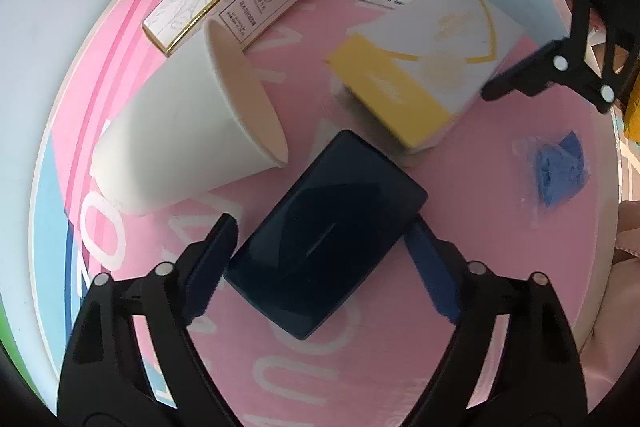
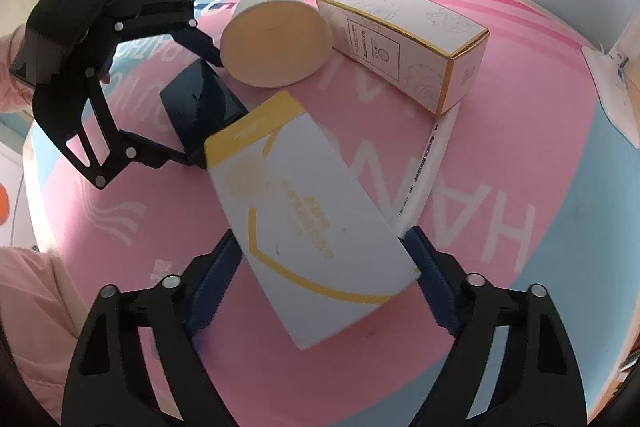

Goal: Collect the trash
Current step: 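Grasp the dark blue box with the left tool while the right tool grasps the white-and-yellow box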

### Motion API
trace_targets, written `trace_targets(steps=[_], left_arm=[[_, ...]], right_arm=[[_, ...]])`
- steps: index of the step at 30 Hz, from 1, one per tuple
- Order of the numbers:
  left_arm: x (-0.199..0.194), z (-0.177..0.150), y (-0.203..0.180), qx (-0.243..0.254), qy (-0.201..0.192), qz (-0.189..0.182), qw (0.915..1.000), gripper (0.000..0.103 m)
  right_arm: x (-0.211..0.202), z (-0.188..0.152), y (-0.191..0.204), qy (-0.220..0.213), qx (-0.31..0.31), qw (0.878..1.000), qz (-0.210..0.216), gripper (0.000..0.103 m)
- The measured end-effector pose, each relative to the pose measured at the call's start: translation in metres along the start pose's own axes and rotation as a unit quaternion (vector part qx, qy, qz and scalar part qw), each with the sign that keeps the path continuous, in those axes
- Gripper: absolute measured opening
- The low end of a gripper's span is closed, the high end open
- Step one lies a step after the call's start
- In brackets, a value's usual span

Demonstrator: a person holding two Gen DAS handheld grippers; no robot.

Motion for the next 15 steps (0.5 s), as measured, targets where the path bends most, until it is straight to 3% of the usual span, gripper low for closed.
trace_targets(steps=[3, 6, 15], left_arm=[[-0.003, 0.001, -0.003, 0.001, 0.002, -0.007, 1.0000, 0.066], [-0.005, 0.002, -0.007, 0.006, 0.000, -0.003, 1.0000, 0.060], [-0.014, 0.000, -0.011, 0.011, -0.008, 0.013, 0.9998, 0.057]], right_arm=[[0.000, 0.004, -0.003, 0.001, 0.004, 1.000, 0.002, 0.074], [0.000, 0.004, -0.005, 0.002, 0.006, 1.000, 0.004, 0.069], [-0.015, 0.002, -0.004, -0.015, 0.017, 1.000, 0.010, 0.068]])
Point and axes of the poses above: each gripper's, at about its wrist camera, not at the fingertips, and x roughly the way its jaws point, y to its left, z to its top, the point moved 1 cm from there along x, roughly the way its jaws point, and after that the axes turned 6 degrees about -x, right-handed, at the moved point
